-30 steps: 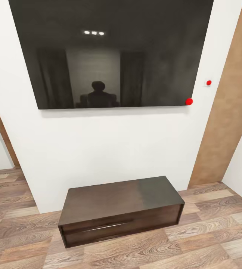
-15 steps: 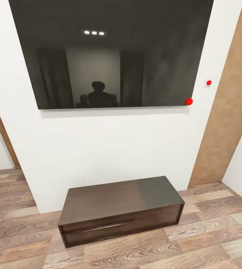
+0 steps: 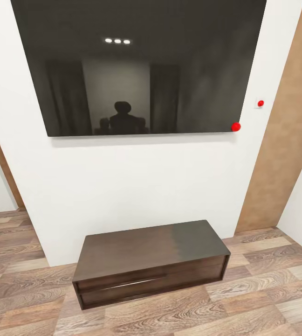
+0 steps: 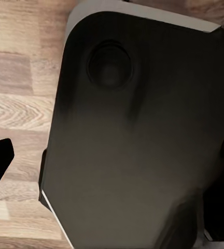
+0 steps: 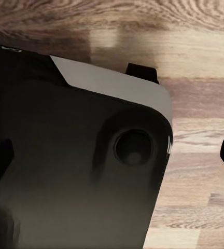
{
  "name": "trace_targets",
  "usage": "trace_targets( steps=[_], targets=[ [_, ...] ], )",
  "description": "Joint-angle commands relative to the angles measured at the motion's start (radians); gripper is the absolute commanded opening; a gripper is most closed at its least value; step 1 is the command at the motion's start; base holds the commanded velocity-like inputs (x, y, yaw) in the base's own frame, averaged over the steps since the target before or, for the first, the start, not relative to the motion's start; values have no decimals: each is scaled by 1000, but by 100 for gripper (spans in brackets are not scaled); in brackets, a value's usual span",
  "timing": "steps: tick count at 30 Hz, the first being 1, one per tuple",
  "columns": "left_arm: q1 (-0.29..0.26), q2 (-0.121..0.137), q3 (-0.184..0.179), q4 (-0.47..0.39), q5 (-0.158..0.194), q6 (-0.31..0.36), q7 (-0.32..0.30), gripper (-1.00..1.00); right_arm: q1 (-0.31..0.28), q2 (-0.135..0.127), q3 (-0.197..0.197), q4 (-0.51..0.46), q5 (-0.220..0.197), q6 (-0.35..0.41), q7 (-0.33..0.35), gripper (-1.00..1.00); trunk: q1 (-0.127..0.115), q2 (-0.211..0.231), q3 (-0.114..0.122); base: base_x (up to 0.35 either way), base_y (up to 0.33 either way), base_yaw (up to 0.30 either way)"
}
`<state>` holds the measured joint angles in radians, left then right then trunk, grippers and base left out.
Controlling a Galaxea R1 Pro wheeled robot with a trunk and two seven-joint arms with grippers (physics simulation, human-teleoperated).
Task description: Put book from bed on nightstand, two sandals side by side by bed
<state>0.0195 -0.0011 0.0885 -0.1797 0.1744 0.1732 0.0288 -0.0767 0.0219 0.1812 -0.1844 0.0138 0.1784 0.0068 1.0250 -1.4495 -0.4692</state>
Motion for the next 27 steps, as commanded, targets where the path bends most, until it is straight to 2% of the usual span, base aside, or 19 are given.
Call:
trace_targets(
  steps=[1, 7, 16, 17, 23, 27],
  targets=[
    [1, 0, 3, -11, 16, 9, 3, 100, 0, 0, 5, -8, 2, 12, 1, 100, 0, 0, -1, 0, 0, 0],
    [-20, 23, -31, -22, -19, -25, -25, 100, 30, -21, -29, -30, -15, 1, -4, 100, 0, 0, -2, 0, 0, -84],
    [-70, 25, -81, 28, -69, -76, -44, 100, 27, -61, -80, 21, -22, -50, -4, 100, 0, 0, -6, 0, 0, -201],
    [-81, 26, -84, 141, -164, -178, -45, 100, 27, -64, -185, 64, -22, -176, -4, 100, 0, 0, -7, 0, 0, -228],
    [-149, 23, -86, 153, -165, -176, -47, 100, 25, -74, -190, 3, -24, -179, -6, 100, 0, 0, -11, 0, 0, -234],
    [-175, 18, -86, 154, -162, -168, -47, 100, 23, -78, -191, -34, -25, -179, -6, 100, 0, 0, -13, 0, 0, -237]
  ],
)
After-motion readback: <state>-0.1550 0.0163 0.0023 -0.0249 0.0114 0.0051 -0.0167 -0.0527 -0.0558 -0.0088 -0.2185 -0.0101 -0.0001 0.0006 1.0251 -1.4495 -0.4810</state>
